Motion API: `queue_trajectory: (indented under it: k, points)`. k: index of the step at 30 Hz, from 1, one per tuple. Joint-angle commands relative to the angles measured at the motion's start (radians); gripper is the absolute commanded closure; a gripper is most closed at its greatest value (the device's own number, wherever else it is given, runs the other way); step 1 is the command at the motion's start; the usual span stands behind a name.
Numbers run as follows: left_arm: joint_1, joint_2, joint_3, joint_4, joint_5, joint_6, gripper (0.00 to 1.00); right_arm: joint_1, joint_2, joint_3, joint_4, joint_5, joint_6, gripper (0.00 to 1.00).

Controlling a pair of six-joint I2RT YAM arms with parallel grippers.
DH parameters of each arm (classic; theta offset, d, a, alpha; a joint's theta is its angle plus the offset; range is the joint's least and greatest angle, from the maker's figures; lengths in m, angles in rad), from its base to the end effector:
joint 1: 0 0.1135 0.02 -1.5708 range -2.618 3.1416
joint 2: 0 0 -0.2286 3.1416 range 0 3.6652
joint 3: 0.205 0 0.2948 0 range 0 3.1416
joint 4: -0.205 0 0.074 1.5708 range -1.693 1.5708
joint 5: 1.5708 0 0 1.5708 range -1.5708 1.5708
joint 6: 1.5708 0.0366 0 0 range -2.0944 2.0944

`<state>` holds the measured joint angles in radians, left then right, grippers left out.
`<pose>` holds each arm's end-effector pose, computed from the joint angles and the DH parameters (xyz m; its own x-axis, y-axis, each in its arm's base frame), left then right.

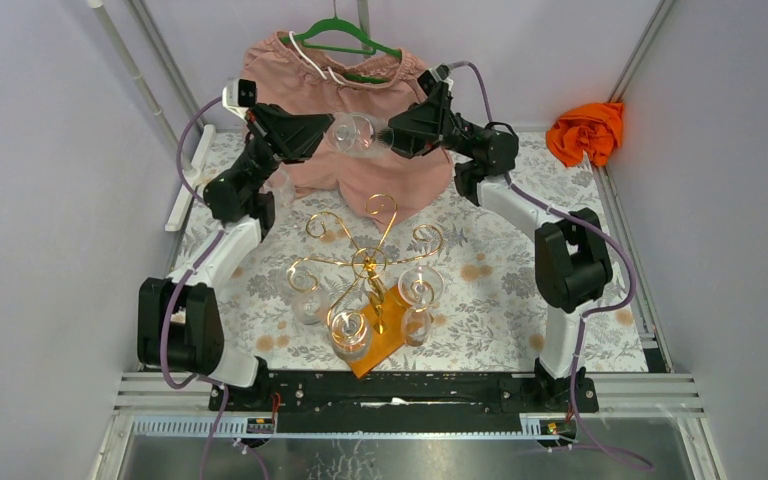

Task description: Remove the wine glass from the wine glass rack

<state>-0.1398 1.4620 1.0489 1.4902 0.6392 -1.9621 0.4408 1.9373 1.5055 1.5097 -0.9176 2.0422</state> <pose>0.3263 -0.0680 0.3709 -0.6947 -0.6515 -0.3049 0.6567 -0.4015 -0.6384 0.3808 0.2118 0.3454 -0.8956 0.1761 -0.4084 -0.4378 -0.5117 0.7393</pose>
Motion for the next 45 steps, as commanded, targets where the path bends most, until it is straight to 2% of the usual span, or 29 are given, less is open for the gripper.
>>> queue_trajectory:
  k: [1, 8, 14, 19, 25, 28, 29, 34, 37, 42, 45]
  points:
    - [-0.007, 0.011, 0.035, 0.119, -0.043, 0.008, 1.0, 0.024, -0.053, 0.006, 0.201, 0.053, 0.01, 0.38]
    - [-0.007, 0.025, 0.086, 0.119, -0.032, 0.034, 1.0, 0.053, -0.111, 0.003, 0.201, 0.109, 0.009, 0.45]
    - [-0.006, 0.028, 0.056, 0.12, -0.029, 0.038, 1.0, 0.056, -0.17, -0.022, 0.201, 0.148, -0.007, 0.53]
    - [-0.007, 0.026, 0.025, 0.119, -0.03, 0.056, 1.0, 0.065, -0.187, -0.022, 0.201, 0.166, -0.002, 0.67]
    - [-0.011, 0.03, 0.005, 0.116, -0.021, 0.067, 1.0, 0.102, -0.169, 0.013, 0.201, 0.175, 0.003, 0.77]
    - [-0.018, 0.034, -0.009, 0.116, -0.013, 0.076, 1.0, 0.119, -0.151, 0.032, 0.201, 0.189, 0.009, 0.91]
    - [-0.019, 0.037, -0.011, 0.116, -0.01, 0.075, 1.0, 0.125, -0.144, 0.038, 0.201, 0.192, 0.014, 0.99]
    - [-0.02, 0.05, -0.005, 0.114, 0.008, 0.077, 1.0, 0.134, -0.14, 0.03, 0.201, 0.208, 0.022, 1.0]
    - [-0.02, 0.058, 0.003, 0.113, 0.016, 0.08, 0.95, 0.134, -0.164, 0.013, 0.2, 0.218, -0.002, 1.0]
    - [-0.02, 0.083, 0.021, 0.111, 0.031, 0.078, 0.77, 0.135, -0.218, 0.0, 0.199, 0.212, -0.041, 1.0]
    - [-0.02, 0.101, 0.046, 0.104, 0.038, 0.075, 0.7, 0.134, -0.247, -0.006, 0.17, 0.195, -0.063, 1.0]
